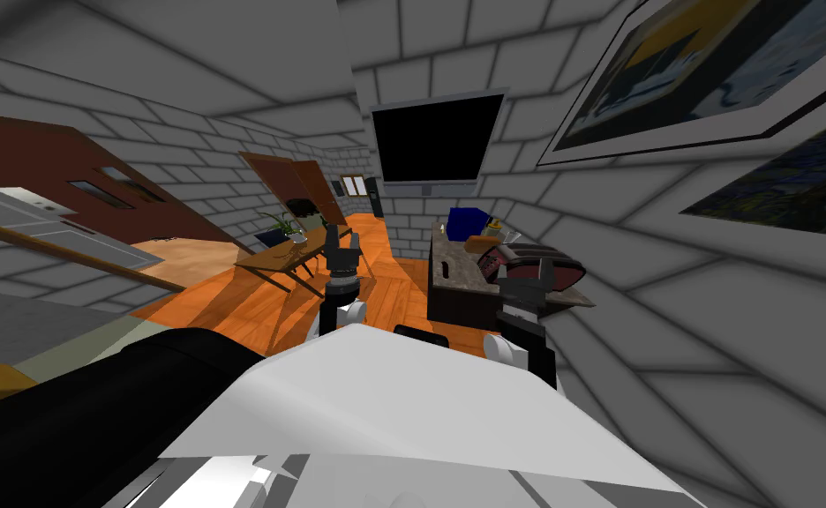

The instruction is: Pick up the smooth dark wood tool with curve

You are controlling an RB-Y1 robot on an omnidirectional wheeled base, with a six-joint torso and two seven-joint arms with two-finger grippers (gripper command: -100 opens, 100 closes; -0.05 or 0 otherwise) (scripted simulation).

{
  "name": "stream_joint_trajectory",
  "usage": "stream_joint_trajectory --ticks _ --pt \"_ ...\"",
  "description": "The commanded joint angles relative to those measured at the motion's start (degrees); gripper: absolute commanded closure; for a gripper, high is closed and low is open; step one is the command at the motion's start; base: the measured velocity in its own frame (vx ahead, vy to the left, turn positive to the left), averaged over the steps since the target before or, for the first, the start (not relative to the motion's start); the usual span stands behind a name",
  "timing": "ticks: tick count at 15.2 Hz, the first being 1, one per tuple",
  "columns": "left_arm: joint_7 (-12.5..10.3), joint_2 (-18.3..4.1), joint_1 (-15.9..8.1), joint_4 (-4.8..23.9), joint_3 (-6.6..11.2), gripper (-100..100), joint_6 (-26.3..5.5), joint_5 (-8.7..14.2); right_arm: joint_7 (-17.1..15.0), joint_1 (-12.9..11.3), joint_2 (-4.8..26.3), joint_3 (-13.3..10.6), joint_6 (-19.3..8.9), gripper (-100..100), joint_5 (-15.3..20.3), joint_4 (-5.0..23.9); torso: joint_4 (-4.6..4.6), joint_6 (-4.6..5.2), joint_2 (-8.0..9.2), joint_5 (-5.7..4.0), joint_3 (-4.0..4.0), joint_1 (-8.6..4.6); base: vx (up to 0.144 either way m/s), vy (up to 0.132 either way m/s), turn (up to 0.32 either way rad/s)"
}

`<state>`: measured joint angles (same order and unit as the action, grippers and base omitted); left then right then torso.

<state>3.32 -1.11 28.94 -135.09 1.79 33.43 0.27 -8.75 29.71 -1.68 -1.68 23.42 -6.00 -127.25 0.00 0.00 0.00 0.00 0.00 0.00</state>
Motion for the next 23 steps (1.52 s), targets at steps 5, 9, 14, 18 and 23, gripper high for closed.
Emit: stream_joint_trajectory --ticks 5,9,14,18,23 --pt "0.0 0.0 0.0 0.0 0.0 0 0.0 0.0 -2.21 0.09 6.92 1.3 -3.04 -100 -1.22 0.4 -0.01 0.0 -0.05 0.03 -0.03 0.14 0.013 0.035 -0.02" --pt "0.0 0.01 0.01 0.0 0.0 0 0.0 0.0 -4.57 0.18 10.55 2.69 -6.32 -100 -2.55 0.77 -0.02 0.01 -0.1 0.05 -0.06 0.25 0.027 0.067 -0.039" --pt "0.0 0.01 0.0 0.0 -0.01 0 0.0 0.0 -9.39 0.35 15.25 5.53 -12.33 -100 -5.33 1.4 -0.03 0.0 -0.14 0.09 -0.08 0.38 0.034 0.1 -0.041" --pt "0.0 0.01 0.0 0.0 -0.01 0 0.0 0.0 -11.28 0.43 16.65 6.61 -15.83 -100 -6.44 1.65 -0.04 0.0 -0.16 0.1 -0.09 0.43 0.033 0.097 -0.039" --pt "0.0 0.01 0.01 0.0 -0.01 0 0.0 0.0 -15.4 0.62 19.23 8.93 -21.83 -100 -8.94 2.17 -0.04 0.0 -0.18 0.06 -0.11 0.3 0.039 0.073 -0.032"
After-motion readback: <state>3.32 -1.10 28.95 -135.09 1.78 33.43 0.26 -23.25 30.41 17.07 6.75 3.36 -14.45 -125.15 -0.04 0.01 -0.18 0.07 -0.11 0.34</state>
